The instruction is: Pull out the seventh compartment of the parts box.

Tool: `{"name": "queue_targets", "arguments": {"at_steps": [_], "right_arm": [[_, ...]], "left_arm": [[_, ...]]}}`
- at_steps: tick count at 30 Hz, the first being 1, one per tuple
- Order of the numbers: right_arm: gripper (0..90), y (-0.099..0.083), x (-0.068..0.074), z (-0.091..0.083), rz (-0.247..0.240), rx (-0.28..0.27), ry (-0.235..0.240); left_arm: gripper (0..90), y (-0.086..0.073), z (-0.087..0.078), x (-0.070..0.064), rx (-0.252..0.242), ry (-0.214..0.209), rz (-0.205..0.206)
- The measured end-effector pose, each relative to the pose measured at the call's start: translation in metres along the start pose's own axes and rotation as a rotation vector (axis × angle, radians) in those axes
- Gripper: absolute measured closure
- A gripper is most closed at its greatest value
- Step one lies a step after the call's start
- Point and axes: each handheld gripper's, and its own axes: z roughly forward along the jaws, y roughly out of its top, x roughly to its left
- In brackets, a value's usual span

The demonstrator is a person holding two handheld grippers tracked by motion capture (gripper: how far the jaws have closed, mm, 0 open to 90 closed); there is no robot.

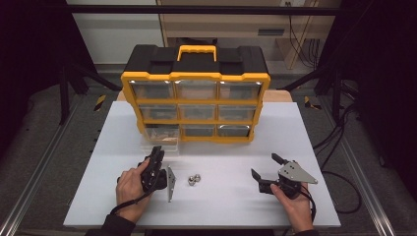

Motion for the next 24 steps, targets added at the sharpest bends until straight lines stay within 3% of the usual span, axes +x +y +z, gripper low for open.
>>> {"name": "queue_targets", "arguments": {"at_steps": [5, 6, 8, 11, 12, 14, 15, 18, 20, 24], "right_arm": [[8.5, 0.0, 0.0, 0.0, -0.001, 0.002, 0.001], [8.4, 0.0, 0.0, 0.0, 0.0, 0.003, 0.001], [8.4, 0.0, 0.0, 0.0, -0.004, 0.003, 0.001], [8.2, 0.0, 0.0, 0.0, -0.001, 0.005, 0.0], [8.0, 0.0, 0.0, 0.0, -0.003, 0.005, 0.002], [7.6, 0.0, 0.0, 0.0, -0.003, 0.007, 0.002], [7.3, 0.0, 0.0, 0.0, -0.004, 0.006, 0.003], [6.8, 0.0, 0.001, 0.001, -0.003, 0.01, 0.003], [6.6, 0.0, 0.0, 0.001, -0.002, 0.011, 0.001], [6.4, 0.0, 0.0, 0.001, -0.001, 0.009, 0.001]], "left_arm": [[56.6, -0.003, -0.002, 0.002, -0.001, -0.002, -0.042], [53.9, -0.004, 0.0, 0.001, -0.043, 0.008, -0.095], [47.9, -0.005, 0.0, 0.002, -0.053, 0.003, -0.144], [40.4, -0.01, -0.001, 0.006, -0.045, -0.017, -0.217], [37.9, -0.012, -0.003, 0.011, -0.022, -0.032, -0.206], [33.3, -0.018, -0.005, 0.014, -0.02, -0.042, -0.288], [30.4, -0.02, -0.005, 0.014, -0.042, -0.038, -0.349], [23.2, -0.027, -0.008, 0.017, -0.04, -0.058, -0.439], [16.4, -0.029, -0.009, 0.017, -0.027, -0.086, -0.472], [11.6, -0.031, -0.011, 0.017, -0.032, -0.133, -0.543]]}}
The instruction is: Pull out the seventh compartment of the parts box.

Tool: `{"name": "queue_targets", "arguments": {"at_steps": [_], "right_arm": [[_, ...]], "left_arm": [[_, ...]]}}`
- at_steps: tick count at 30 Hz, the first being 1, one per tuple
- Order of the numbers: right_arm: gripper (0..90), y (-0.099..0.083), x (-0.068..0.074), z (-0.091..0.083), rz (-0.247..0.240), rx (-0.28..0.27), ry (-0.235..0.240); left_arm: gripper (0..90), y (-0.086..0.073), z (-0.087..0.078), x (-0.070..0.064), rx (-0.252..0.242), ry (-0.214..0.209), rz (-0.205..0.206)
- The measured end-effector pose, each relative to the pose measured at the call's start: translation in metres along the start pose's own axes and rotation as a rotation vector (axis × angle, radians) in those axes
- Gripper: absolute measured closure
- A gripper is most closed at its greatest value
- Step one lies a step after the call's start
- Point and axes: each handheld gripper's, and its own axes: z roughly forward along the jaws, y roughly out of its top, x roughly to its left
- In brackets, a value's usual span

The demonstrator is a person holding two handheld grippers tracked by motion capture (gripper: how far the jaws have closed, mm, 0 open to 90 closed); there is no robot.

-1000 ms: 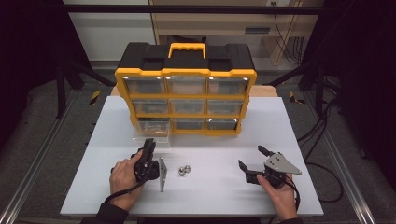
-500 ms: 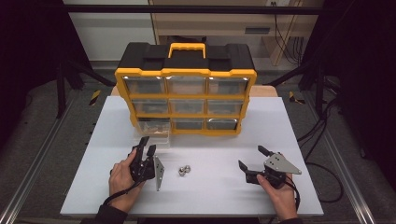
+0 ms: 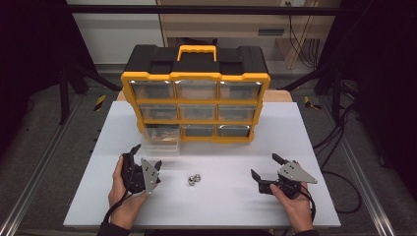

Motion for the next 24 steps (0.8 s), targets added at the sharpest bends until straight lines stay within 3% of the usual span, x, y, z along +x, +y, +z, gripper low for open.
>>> {"name": "queue_targets", "arguments": {"at_steps": [8, 15, 20, 24], "right_arm": [[5.4, 0.002, 0.002, 0.001, -0.019, 0.028, -0.017], [4.5, 0.005, 0.007, 0.004, -0.002, 0.063, 0.001], [7.3, 0.006, 0.008, 0.006, 0.0, 0.099, -0.021], [9.0, 0.008, 0.012, 0.008, -0.011, 0.105, -0.047]], "left_arm": [[9.9, -0.009, -0.006, 0.006, -0.071, -0.062, -0.159], [7.8, -0.028, -0.006, 0.009, -0.094, -0.113, -0.241], [7.7, -0.037, -0.013, 0.02, -0.133, -0.072, -0.302], [7.0, -0.05, -0.016, 0.027, -0.13, -0.072, -0.389]]}}
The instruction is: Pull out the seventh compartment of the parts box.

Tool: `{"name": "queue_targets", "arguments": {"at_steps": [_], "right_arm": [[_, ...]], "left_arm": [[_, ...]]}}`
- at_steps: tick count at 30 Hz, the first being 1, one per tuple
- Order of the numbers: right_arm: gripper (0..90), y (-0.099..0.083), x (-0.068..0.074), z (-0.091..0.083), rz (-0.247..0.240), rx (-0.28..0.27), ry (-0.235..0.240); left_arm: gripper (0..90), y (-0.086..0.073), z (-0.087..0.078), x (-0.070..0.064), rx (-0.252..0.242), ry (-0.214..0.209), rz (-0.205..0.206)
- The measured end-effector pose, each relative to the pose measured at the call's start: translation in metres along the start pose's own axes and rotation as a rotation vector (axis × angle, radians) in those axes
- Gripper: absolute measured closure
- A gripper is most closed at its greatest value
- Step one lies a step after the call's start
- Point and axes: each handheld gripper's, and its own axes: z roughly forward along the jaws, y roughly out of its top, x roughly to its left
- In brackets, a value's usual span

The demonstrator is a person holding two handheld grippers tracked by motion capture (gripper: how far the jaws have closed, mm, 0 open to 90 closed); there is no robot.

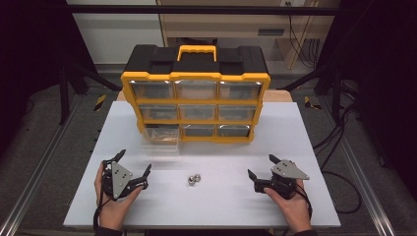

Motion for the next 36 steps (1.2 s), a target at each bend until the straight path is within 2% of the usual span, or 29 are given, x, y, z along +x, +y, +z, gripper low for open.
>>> {"name": "queue_targets", "arguments": {"at_steps": [3, 5, 8, 11, 13, 18, 22, 27, 32, 36], "right_arm": [[8.8, 0.007, 0.009, 0.003, -0.048, 0.009, 0.001], [8.7, 0.011, 0.014, 0.007, -0.059, 0.015, 0.02], [9.3, 0.019, 0.024, 0.015, -0.078, 0.065, 0.061], [9.8, 0.026, 0.035, 0.021, -0.084, 0.11, 0.105], [10.2, 0.03, 0.041, 0.025, -0.098, 0.153, 0.116], [9.8, 0.041, 0.049, 0.033, -0.104, 0.22, 0.135], [8.5, 0.046, 0.054, 0.039, -0.119, 0.246, 0.151], [8.0, 0.051, 0.06, 0.047, -0.136, 0.262, 0.16], [8.9, 0.06, 0.063, 0.051, -0.138, 0.264, 0.147], [8.8, 0.067, 0.067, 0.052, -0.162, 0.268, 0.166]], "left_arm": [[4.8, -0.008, -0.002, 0.004, 0.029, -0.016, -0.042], [4.3, -0.011, -0.002, 0.005, 0.044, -0.025, -0.028], [4.2, -0.012, -0.001, 0.006, 0.044, -0.037, -0.041], [4.1, -0.01, 0.001, 0.005, 0.033, -0.057, -0.032], [4.1, -0.009, 0.002, 0.004, 0.026, -0.079, -0.029], [4.1, -0.011, 0.005, 0.005, 0.014, -0.128, -0.065], [4.1, -0.012, 0.007, 0.008, 0.025, -0.134, -0.074], [4.1, -0.012, 0.009, 0.01, 0.011, -0.155, -0.109], [4.1, -0.013, 0.01, 0.011, 0.009, -0.161, -0.114], [4.1, -0.012, 0.009, 0.01, 0.001, -0.168, -0.113]]}}
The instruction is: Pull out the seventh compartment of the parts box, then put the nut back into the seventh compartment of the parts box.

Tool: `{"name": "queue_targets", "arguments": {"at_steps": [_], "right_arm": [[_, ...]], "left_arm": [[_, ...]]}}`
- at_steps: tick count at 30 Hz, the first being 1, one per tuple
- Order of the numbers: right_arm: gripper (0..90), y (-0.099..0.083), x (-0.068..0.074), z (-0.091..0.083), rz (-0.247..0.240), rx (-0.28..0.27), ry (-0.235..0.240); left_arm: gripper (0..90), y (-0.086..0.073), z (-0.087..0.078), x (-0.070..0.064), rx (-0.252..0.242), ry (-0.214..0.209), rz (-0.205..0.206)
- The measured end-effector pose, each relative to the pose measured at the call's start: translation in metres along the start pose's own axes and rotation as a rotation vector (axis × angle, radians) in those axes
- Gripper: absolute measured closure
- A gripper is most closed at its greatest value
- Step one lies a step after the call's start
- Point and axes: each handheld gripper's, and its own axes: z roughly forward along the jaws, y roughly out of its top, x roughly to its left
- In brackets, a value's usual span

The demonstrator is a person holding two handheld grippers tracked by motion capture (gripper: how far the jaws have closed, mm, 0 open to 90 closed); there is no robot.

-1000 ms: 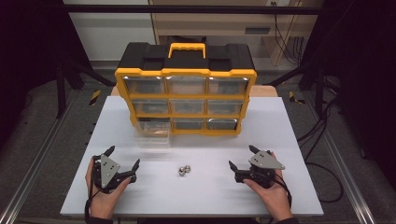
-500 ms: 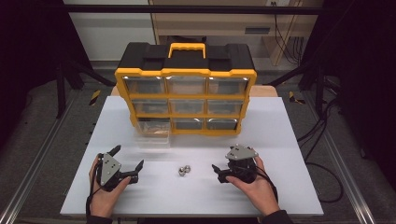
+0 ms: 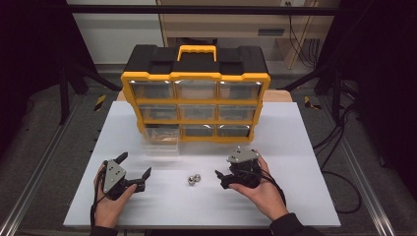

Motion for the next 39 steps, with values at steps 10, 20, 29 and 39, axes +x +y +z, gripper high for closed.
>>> {"name": "queue_targets", "arguments": {"at_steps": [10, 20, 29, 39], "right_arm": [[9.0, 0.011, 0.007, 0.008, -0.027, 0.054, 0.069], [7.5, 0.014, 0.011, 0.015, -0.033, 0.103, 0.085], [9.8, 0.021, 0.019, 0.022, -0.066, 0.144, 0.106], [11.6, 0.026, 0.025, 0.034, -0.076, 0.209, 0.155]], "left_arm": [[3.5, 0.0, 0.0, 0.001, -0.025, -0.03, -0.037], [3.3, -0.001, 0.0, 0.004, -0.033, -0.032, -0.059], [3.3, -0.001, -0.001, 0.006, -0.056, -0.054, -0.091], [2.9, 0.0, 0.0, 0.005, -0.073, -0.076, -0.087]]}}
